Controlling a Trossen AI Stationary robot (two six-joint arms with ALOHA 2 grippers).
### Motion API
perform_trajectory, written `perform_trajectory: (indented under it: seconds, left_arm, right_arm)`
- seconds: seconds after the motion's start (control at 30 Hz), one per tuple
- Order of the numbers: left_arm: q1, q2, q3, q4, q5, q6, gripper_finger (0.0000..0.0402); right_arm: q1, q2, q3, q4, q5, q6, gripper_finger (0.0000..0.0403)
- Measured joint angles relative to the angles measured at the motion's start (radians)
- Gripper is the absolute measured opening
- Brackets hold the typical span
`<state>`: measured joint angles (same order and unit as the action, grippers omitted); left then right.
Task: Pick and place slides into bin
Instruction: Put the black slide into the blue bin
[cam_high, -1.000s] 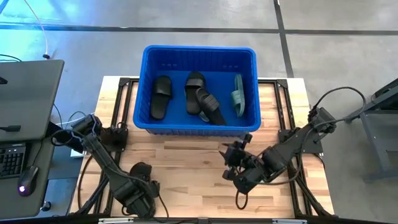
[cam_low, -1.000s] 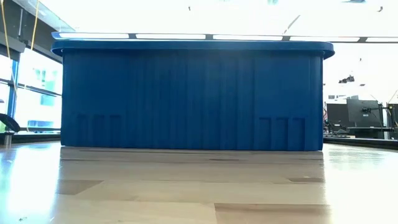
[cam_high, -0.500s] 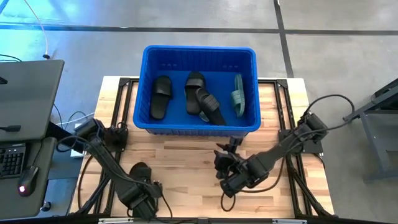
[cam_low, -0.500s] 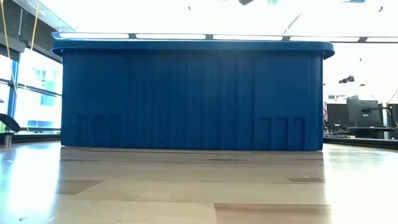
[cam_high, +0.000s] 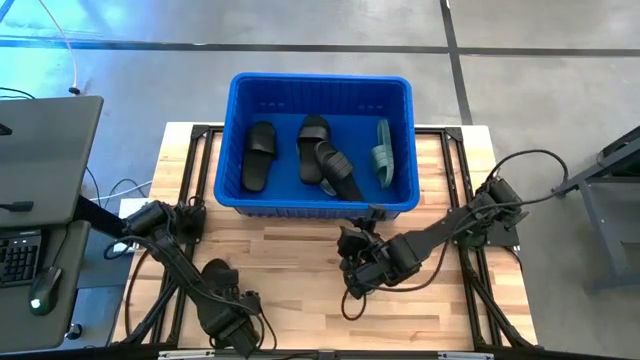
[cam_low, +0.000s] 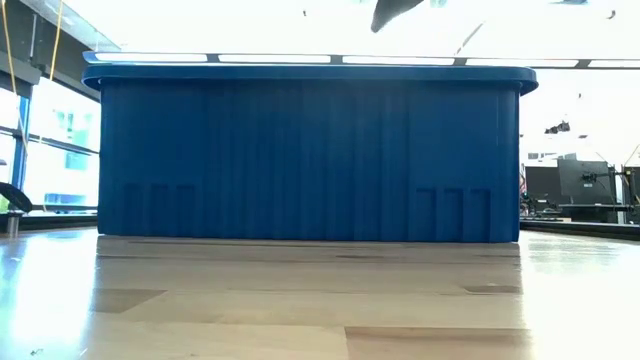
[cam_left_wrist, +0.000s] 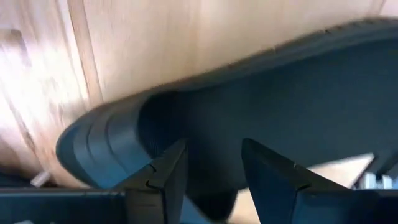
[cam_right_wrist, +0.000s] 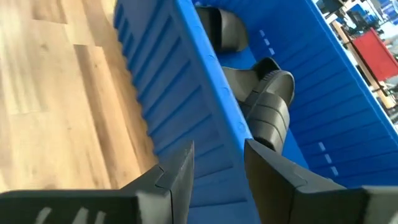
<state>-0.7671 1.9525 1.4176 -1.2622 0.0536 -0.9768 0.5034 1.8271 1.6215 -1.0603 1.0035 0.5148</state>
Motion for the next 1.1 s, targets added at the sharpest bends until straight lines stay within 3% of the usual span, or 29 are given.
perform_trajectory:
  seconds: [0.27,0.47,0.93,1.1]
  left_arm:
    - [0.000,-0.002,0.096,-0.111,-0.054,-0.024,0.0142]
    - [0.001,-0.002,0.085,-0.224,-0.088,-0.094,0.0142]
    - [0.001,0.018,0.057,-0.196,-0.096,-0.170,0.0142]
    - [0.001,0.017,-0.007,-0.196,-0.092,-0.207,0.0143]
  right_arm:
    - [-0.046,0.000,0.000,-0.002,-0.028,0.000,0.0130]
    - [-0.060,0.000,0.000,-0.002,-0.081,0.000,0.0131]
    - [-0.060,0.000,0.000,-0.002,-0.095,0.000,0.0130]
    - [-0.060,0.000,0.000,-0.001,-0.095,0.000,0.0131]
